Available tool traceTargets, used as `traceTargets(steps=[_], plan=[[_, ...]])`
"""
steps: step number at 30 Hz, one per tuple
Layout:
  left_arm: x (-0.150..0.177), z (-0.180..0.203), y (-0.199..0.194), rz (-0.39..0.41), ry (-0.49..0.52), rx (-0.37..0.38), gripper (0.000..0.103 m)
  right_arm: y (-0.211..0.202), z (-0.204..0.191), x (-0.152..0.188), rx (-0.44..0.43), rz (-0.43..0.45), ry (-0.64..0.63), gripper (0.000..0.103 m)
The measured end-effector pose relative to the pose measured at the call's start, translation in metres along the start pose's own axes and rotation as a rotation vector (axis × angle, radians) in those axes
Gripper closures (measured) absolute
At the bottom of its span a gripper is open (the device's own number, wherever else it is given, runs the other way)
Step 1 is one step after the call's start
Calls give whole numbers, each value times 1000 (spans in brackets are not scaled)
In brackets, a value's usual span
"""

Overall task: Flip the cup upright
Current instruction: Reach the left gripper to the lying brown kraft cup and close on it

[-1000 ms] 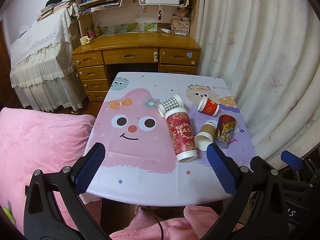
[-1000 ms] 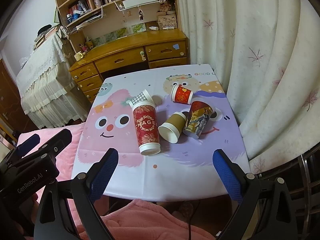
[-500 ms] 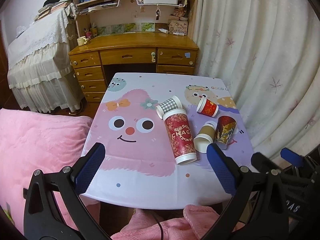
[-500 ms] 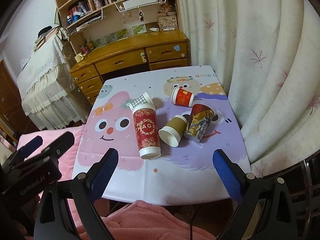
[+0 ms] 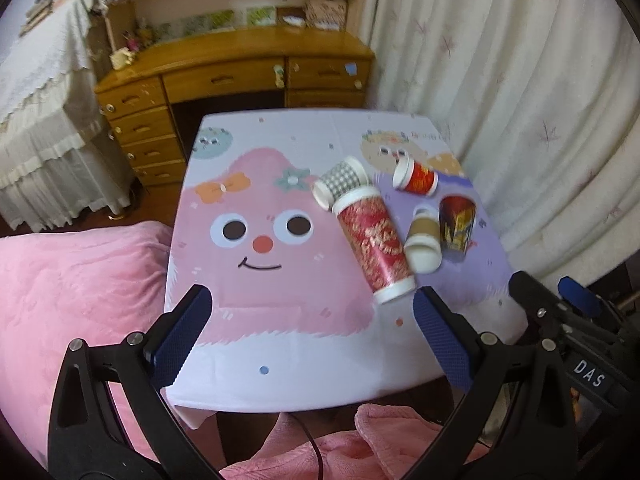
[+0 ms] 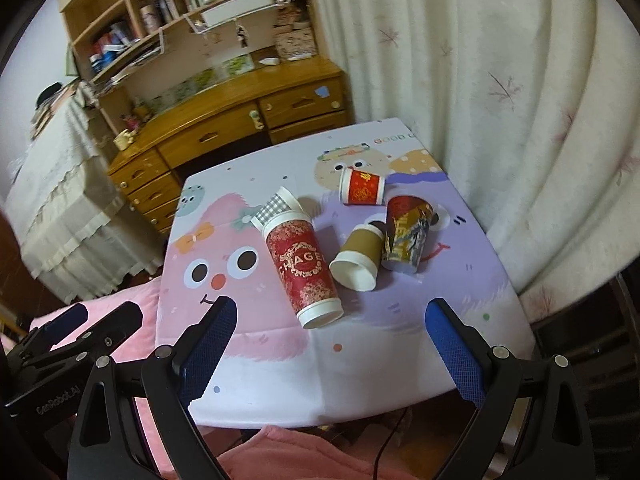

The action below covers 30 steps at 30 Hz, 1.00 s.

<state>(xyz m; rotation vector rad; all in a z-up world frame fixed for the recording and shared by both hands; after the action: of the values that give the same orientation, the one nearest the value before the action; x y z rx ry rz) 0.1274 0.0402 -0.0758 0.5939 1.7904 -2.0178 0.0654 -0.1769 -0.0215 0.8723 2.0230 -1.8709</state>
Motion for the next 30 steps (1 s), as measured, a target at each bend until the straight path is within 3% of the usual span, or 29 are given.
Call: traceTargets(steps=[6, 10, 14, 20, 24, 28, 30], plan=[[6, -6, 31, -116, 77, 108, 3, 3, 0, 24, 143, 24, 33, 6], [10, 10, 54, -184, 134, 152, 3, 7, 18, 43, 195, -3, 99, 7], [15, 31, 78, -302, 157, 222, 3, 20, 45, 55, 231, -34, 149, 7], [11, 64, 106, -378, 248, 219, 3, 44, 90, 57, 312, 0, 78, 7], [-1, 94, 127, -435, 334, 211, 3, 70, 111, 48, 303, -28, 69, 7], [-20, 132, 147, -473, 413, 223, 3, 99, 132, 35, 240, -75, 91, 7], [-32, 147, 156, -446, 455, 186, 3, 115, 143, 30, 197, -127, 103, 7]])
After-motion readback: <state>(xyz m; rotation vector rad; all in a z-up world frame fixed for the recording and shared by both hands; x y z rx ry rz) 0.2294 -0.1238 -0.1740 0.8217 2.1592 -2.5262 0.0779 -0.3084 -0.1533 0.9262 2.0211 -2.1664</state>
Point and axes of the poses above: each gripper's, at about its wrist camera, not at the fingertips, and y roughly the way its jaws point, z to its right, x to its underside, the point moved 6 cm from there along y, roughly the way its jaws point
